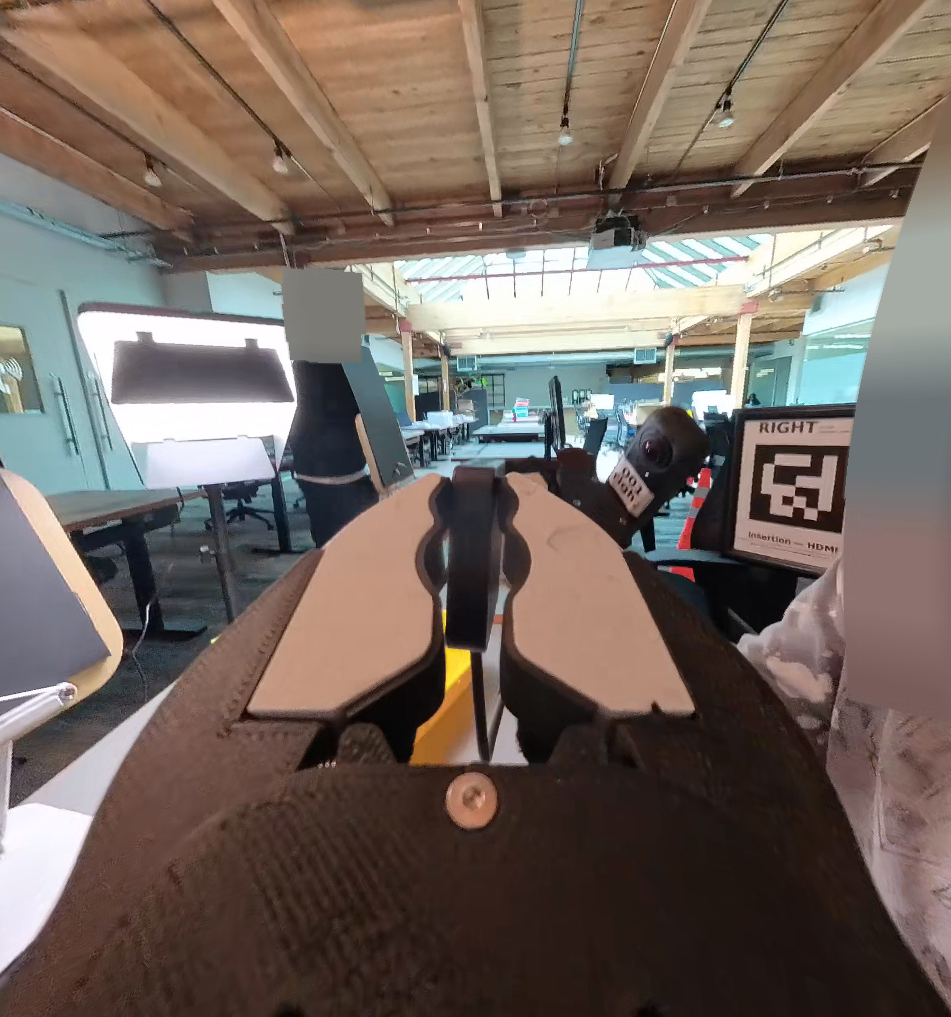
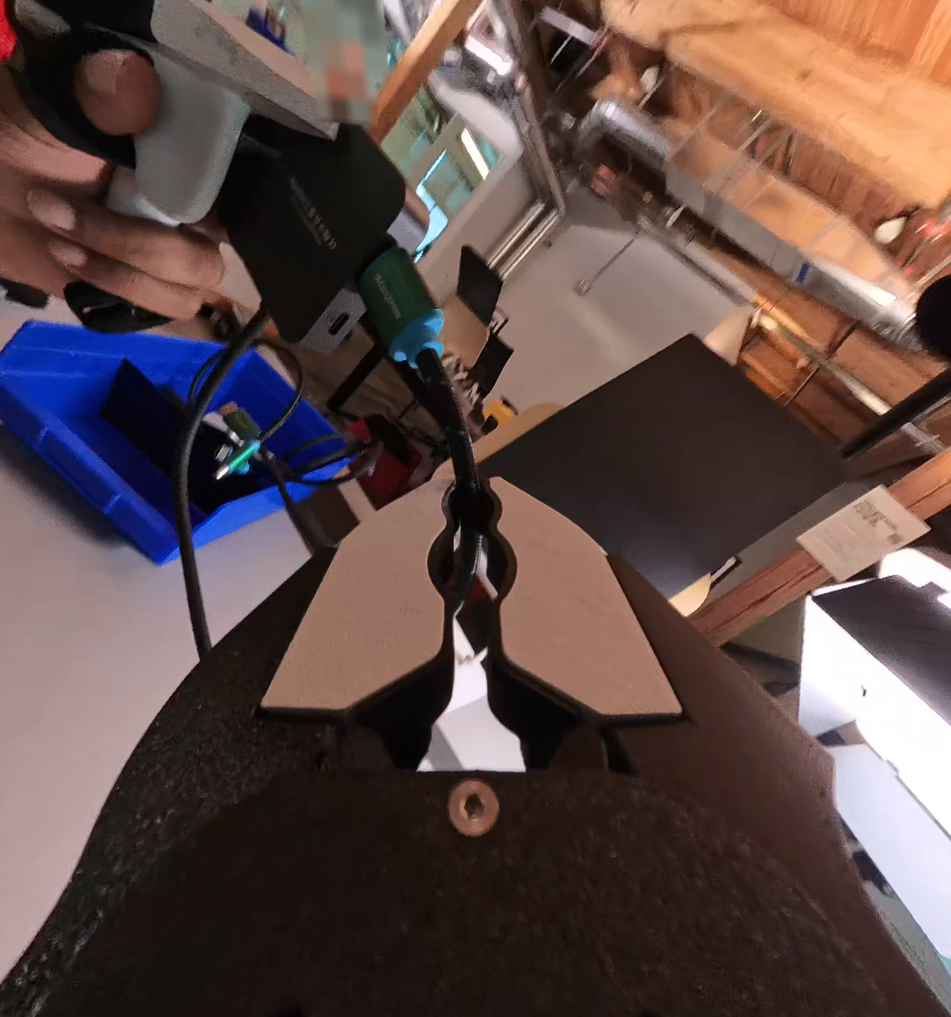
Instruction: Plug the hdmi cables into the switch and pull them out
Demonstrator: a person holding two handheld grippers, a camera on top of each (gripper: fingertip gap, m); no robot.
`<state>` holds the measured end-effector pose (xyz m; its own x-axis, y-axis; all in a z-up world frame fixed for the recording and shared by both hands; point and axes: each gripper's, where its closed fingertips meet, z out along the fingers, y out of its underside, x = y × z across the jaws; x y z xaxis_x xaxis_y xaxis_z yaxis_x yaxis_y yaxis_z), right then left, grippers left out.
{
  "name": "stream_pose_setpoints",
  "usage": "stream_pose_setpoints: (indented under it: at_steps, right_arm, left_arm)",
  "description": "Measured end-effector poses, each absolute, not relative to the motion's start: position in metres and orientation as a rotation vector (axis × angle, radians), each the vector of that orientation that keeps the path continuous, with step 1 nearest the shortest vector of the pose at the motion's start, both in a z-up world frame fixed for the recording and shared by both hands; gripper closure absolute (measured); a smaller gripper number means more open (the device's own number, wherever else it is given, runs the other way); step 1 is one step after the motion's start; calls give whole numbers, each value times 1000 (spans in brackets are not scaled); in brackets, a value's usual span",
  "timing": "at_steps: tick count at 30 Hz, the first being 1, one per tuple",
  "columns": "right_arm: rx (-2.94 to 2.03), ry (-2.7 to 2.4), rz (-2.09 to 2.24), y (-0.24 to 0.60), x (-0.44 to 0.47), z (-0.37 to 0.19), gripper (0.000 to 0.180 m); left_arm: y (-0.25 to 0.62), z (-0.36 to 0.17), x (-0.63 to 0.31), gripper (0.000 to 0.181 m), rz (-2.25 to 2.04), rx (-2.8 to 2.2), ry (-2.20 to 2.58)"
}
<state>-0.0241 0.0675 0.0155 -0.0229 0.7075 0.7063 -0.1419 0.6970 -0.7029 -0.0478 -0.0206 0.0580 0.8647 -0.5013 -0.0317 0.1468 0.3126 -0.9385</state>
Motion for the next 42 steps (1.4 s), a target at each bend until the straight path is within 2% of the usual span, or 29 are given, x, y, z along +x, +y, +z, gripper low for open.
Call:
stream_pose_setpoints:
  at_steps: [6, 15, 21, 24, 26, 33, 37, 40, 41, 42]
  right_arm:
    - [-544, -1434, 653, 76, -18, 19, 175]
    - [-657, -1278, 702, 104, 26, 58, 175]
    - [-740, -1140, 747, 124, 62, 80, 175]
    - [-755, -1167, 732, 124, 54, 73, 175]
    - [-755, -1181, 716, 123, 46, 69, 175]
    - [-762, -1239, 784, 126, 33, 56, 175]
    - [-752, -1234, 828, 132, 31, 53, 175]
    - [-743, -1245, 834, 132, 26, 47, 175]
    - [-744, -1252, 820, 133, 24, 45, 175]
    - [-748, -1263, 800, 134, 22, 43, 175]
  left_arm:
    - [-4, 33, -33, 154, -376, -1348, 413]
    - [-27, 56, -11, 153, -266, -1277, 444]
    - [-52, 75, -47, 155, -187, -1219, 327]
    - [-58, 71, -68, 156, -118, -1259, 284]
    - [-51, 50, -92, 156, -19, -1388, 265]
    - [-36, -76, -203, 143, 423, -2023, 151]
    - [-36, -116, -218, 139, 71, -2150, -123]
    - [-12, -98, -195, 119, -503, -1838, -156]
    - [-8, -91, -192, 119, -648, -1744, -165]
    - [-4, -90, -196, 129, -689, -1704, -195]
